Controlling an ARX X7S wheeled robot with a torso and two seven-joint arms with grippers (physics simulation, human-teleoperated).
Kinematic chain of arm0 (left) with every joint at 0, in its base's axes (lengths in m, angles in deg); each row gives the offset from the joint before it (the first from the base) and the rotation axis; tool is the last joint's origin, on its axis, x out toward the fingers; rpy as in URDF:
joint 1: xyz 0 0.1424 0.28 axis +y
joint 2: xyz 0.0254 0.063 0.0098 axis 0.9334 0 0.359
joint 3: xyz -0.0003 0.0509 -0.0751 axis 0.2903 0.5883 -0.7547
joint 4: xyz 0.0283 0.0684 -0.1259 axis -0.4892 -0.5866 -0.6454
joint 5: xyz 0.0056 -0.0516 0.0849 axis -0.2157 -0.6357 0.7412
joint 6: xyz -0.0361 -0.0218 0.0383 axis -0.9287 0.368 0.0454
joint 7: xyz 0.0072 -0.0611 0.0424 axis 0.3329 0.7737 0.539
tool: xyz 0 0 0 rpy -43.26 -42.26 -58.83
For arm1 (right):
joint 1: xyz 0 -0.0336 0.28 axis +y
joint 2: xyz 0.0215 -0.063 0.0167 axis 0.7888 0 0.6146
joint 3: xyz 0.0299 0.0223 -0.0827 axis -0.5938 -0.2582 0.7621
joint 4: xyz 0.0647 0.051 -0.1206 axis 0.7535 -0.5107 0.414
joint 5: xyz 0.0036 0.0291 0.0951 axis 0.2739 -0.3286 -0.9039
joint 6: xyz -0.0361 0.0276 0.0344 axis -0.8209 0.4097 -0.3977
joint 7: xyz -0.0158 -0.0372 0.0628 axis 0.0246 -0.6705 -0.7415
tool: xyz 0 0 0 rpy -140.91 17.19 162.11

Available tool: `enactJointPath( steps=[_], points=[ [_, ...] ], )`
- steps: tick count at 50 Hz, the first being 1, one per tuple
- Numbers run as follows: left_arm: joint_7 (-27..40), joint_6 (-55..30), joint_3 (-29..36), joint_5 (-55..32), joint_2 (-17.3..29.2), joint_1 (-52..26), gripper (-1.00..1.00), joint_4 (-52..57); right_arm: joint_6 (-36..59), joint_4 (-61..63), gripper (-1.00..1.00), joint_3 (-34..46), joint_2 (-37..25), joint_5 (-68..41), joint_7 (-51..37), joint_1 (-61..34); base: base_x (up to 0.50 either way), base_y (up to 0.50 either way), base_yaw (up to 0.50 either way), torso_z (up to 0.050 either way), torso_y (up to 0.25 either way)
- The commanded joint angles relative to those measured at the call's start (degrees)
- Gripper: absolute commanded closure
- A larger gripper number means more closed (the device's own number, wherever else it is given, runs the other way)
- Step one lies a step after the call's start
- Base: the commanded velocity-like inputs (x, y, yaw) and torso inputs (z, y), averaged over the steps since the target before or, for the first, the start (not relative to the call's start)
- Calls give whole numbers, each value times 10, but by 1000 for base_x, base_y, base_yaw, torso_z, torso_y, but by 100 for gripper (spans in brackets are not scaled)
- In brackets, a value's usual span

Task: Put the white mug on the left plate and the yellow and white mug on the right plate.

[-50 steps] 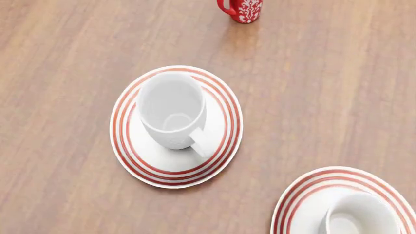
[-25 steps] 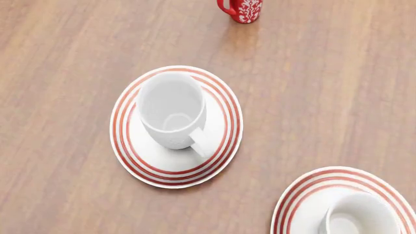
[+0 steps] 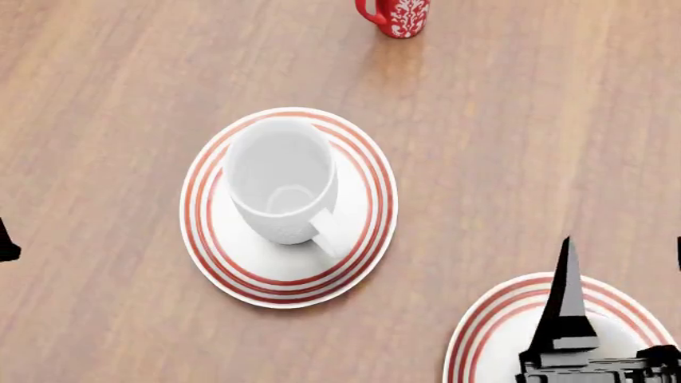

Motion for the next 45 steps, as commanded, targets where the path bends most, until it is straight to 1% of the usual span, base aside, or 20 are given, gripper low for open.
enactJointPath(
  steps=[1, 3, 5, 12, 15, 18, 21, 27, 31, 34, 45],
  points=[
    [9, -91, 69, -39, 1, -161, -100, -32, 48, -105, -100, 45, -7, 14, -17, -129, 0, 0, 0, 0, 0],
    [3, -105, 80, -46, -1, -186, -100, -43, 51, -118, -100, 50, -5, 19, -20, -143, 0, 0, 0, 0, 0],
    [0, -123, 106, -24, -1, -225, -100, -54, 59, -129, -100, 56, -4, 19, -23, -162, 0, 0, 0, 0, 0],
    [-2, -164, 123, -48, -13, -310, -100, -81, 77, -136, -100, 61, -3, 19, -39, -200, 0, 0, 0, 0, 0],
    [3, -188, 120, -72, -16, -359, -100, -89, 95, -99, -100, 55, -6, 8, -51, -198, 0, 0, 0, 0, 0],
    [7, -198, 109, -97, -19, -387, -100, -97, 112, -65, -100, 54, -13, 5, -62, -193, 0, 0, 0, 0, 0],
    [25, -219, 91, -140, -20, -434, -100, -100, 143, 0, -100, 44, -25, -11, -78, -180, 0, 0, 0, 0, 0],
    [56, -243, 71, -190, -16, -492, -100, -93, 186, 107, -100, 21, -45, -44, -103, -152, 0, 0, 0, 0, 0],
    [75, -249, 52, -224, -10, -513, -100, -84, 207, 181, -100, -2, -57, -73, -116, -124, 0, 0, 0, 0, 0],
    [78, -249, 49, -228, -9, -516, -100, -83, 214, 209, -100, -12, -64, -82, -121, -110, 0, 0, 0, 0, 0],
    [75, -245, 52, -224, -9, -518, -100, -84, 204, 223, -100, -18, -66, -84, -117, -93, 0, 0, 0, 0, 0]
  ],
)
